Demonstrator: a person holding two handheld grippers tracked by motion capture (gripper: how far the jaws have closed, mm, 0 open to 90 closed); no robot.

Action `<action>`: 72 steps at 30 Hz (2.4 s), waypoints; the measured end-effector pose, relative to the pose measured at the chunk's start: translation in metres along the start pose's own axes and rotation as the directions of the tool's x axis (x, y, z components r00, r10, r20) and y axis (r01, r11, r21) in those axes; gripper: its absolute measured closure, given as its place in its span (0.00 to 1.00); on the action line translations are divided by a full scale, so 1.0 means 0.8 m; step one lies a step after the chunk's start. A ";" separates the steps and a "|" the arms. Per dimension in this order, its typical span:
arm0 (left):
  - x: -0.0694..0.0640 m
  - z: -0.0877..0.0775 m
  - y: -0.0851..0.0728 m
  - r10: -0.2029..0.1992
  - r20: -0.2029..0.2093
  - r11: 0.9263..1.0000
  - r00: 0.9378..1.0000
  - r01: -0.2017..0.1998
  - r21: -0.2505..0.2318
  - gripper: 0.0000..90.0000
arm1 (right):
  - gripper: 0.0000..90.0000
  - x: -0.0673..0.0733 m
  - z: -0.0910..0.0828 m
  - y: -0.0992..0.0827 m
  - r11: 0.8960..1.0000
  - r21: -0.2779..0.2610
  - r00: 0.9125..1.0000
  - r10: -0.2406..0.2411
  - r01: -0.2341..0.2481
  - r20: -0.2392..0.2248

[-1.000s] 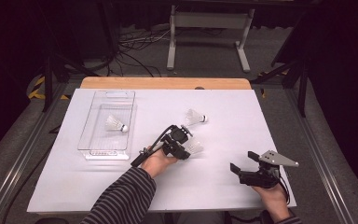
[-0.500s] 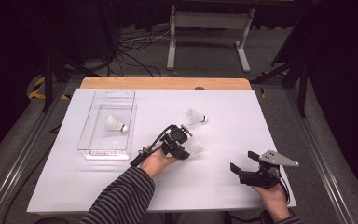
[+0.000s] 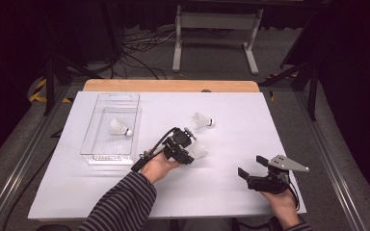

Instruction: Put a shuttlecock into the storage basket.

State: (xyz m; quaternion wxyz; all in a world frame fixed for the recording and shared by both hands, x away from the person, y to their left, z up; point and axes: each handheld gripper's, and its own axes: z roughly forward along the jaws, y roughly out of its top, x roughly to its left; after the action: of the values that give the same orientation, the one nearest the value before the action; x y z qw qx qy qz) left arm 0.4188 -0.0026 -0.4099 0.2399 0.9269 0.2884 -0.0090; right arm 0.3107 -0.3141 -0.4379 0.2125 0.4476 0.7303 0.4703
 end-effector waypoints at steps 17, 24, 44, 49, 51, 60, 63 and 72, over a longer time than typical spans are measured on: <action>-0.005 -0.022 -0.008 0.004 0.008 1.000 1.000 -0.004 -0.021 0.73 | 0.10 0.001 0.000 0.001 1.000 -0.001 1.000 -0.004 0.004 0.005; -0.006 -0.026 -0.009 0.004 0.009 1.000 1.000 -0.004 -0.017 0.73 | 0.10 0.000 0.000 0.001 1.000 -0.003 1.000 0.002 -0.002 0.004; -0.001 -0.050 -0.023 -0.011 0.006 0.999 1.000 0.011 -0.038 0.73 | 0.10 0.001 0.000 0.001 1.000 -0.007 1.000 0.003 -0.003 0.008; -0.001 -0.056 -0.027 -0.022 0.009 0.999 1.000 0.022 -0.040 0.73 | 0.10 0.000 -0.001 0.001 1.000 -0.011 1.000 0.005 -0.005 0.007; 0.000 -0.057 -0.028 -0.023 0.002 0.999 1.000 0.024 -0.034 0.73 | 0.10 0.000 -0.001 0.001 1.000 -0.010 1.000 0.003 -0.002 0.008; 0.002 -0.066 -0.034 -0.024 0.012 0.999 1.000 0.024 -0.048 0.73 | 0.10 0.001 -0.001 0.001 1.000 -0.010 1.000 -0.001 0.001 0.007; 0.001 -0.072 -0.037 -0.018 0.012 0.998 1.000 0.019 -0.064 0.73 | 0.10 0.001 -0.001 0.001 1.000 -0.009 1.000 0.001 -0.001 0.009; 0.007 -0.090 -0.052 -0.039 -0.002 0.996 0.999 0.039 -0.084 0.73 | 0.10 0.000 -0.001 0.001 1.000 -0.011 1.000 -0.002 0.002 0.009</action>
State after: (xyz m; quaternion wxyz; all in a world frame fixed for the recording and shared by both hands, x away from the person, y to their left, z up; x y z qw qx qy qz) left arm 0.3925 0.0627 -0.3650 0.2780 0.9102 0.3071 0.0002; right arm 0.3103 -0.3140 -0.4369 0.2188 0.4477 0.7272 0.4720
